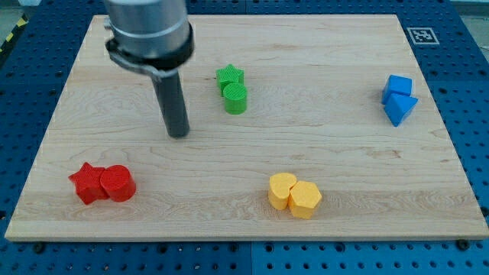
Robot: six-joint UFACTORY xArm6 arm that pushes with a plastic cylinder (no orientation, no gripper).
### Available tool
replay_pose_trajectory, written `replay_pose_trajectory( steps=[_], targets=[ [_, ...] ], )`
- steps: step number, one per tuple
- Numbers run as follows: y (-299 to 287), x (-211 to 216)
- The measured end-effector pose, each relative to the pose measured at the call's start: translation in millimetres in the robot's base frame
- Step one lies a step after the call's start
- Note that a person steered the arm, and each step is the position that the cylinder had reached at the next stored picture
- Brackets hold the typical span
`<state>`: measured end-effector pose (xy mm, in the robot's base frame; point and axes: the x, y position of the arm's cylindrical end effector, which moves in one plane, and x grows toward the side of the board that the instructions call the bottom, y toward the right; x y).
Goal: Push the green circle away from the green star
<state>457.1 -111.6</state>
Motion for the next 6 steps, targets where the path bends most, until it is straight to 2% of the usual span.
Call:
replay_pose_trajectory(
  steps=[1,2,3,4,6],
  targets=[
    [-13,-55],
    [5,-92],
    [9,-102],
    [33,-101],
    [76,-56]
  ],
)
